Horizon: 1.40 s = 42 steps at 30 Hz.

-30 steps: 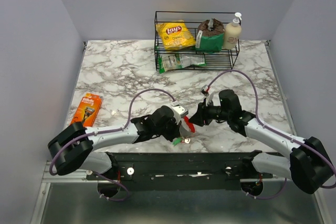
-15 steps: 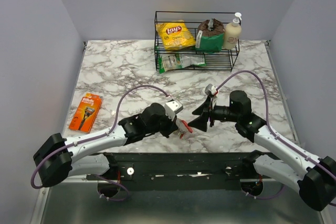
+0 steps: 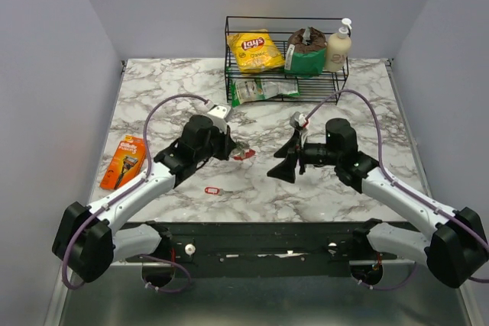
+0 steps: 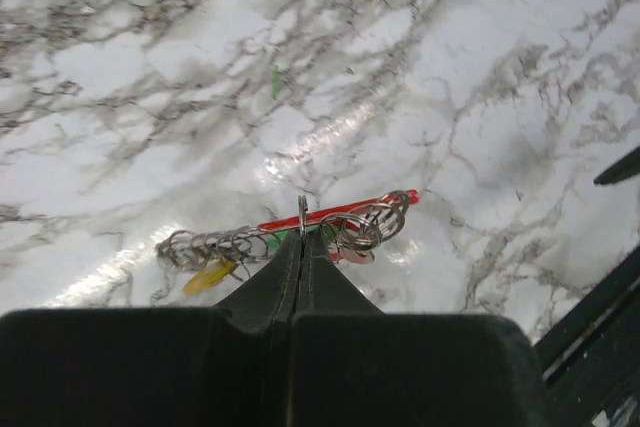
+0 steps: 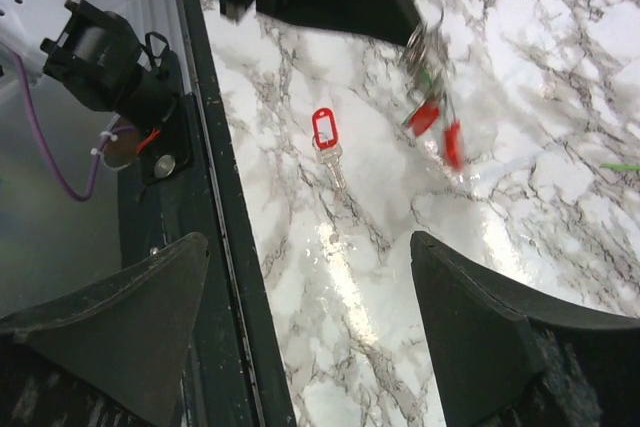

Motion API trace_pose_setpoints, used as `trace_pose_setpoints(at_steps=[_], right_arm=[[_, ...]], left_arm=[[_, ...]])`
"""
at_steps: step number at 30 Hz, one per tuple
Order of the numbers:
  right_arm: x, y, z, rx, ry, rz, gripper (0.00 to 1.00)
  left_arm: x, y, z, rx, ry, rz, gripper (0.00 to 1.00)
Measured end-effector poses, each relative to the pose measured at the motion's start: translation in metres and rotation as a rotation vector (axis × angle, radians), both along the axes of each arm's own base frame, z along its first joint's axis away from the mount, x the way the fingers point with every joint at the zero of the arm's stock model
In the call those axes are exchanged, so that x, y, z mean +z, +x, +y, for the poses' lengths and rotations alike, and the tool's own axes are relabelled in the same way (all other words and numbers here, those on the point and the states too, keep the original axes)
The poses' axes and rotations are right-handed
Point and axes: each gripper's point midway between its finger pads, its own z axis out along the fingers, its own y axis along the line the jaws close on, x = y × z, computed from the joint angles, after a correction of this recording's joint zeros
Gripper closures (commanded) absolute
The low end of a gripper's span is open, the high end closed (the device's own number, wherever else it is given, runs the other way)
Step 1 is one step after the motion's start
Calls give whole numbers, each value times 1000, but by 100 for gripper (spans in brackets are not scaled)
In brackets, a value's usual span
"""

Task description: Put the keys on the keyring

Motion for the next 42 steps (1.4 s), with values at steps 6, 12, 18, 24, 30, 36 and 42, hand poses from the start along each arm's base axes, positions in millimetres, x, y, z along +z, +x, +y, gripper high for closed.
trace_pose_setpoints(at_steps=[6,12,18,24,30,36,42], right_arm=[[-15,9,16,7,-75,60,10],[-36,13,62,23,-220,101,0],[-72,3,97,16,-363,127,0],[-95,3,137,-39,-464,159,0],[-117,6,176,-91,-557,139,5],[-152,-11,193,-93,-694,130,16],[-171,-20,190,-111,-796,133,37]], left_arm=[[29,31,32,148,3,-27,100],[71,45,80,339,51,-58,100],[94,40,154,557,102,-73,100],[78,35,210,722,149,-15,100],[62,36,233,785,156,45,100],[60,38,232,766,128,65,100],[62,38,231,758,111,61,100]])
